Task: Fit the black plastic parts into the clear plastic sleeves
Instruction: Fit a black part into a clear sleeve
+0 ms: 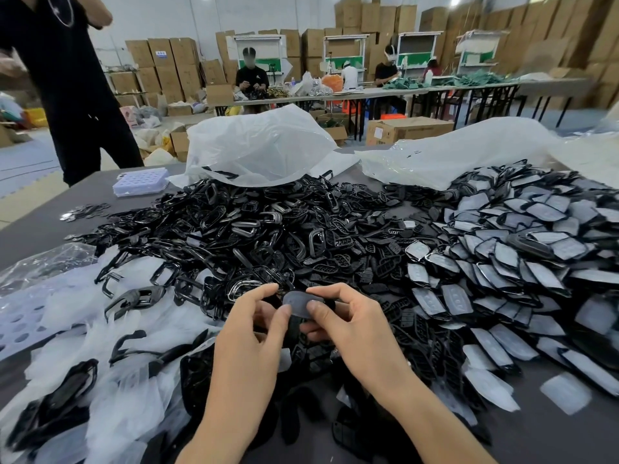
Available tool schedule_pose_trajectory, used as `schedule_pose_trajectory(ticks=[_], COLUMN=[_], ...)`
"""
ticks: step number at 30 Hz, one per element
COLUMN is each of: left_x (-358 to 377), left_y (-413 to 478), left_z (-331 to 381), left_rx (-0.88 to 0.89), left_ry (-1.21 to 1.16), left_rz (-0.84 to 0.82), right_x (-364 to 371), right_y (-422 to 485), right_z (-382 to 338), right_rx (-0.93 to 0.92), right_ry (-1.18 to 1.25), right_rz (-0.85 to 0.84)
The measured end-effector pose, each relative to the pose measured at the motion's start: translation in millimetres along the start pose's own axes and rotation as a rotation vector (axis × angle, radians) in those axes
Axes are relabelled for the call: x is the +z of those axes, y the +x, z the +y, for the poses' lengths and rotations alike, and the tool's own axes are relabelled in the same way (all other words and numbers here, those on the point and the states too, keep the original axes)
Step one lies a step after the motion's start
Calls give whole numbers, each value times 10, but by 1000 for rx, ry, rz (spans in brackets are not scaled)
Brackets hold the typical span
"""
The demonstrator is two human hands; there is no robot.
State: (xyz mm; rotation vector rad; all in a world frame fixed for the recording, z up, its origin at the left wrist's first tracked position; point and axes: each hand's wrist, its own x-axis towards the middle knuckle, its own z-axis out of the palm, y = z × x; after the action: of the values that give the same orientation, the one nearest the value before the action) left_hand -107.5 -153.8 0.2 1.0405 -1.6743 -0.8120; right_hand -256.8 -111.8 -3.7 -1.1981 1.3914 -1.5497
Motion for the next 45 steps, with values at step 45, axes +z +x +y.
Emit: schedule_pose_trajectory(ticks=[45], left_x=[-5], left_y=[-57], left_z=[107], left_rx=[38], left_ry=[-33], left_rz=[-162], right_x=[-4], right_y=[-39], right_z=[-95], right_rx=[-34], right_ry=[40], right_rz=[-122])
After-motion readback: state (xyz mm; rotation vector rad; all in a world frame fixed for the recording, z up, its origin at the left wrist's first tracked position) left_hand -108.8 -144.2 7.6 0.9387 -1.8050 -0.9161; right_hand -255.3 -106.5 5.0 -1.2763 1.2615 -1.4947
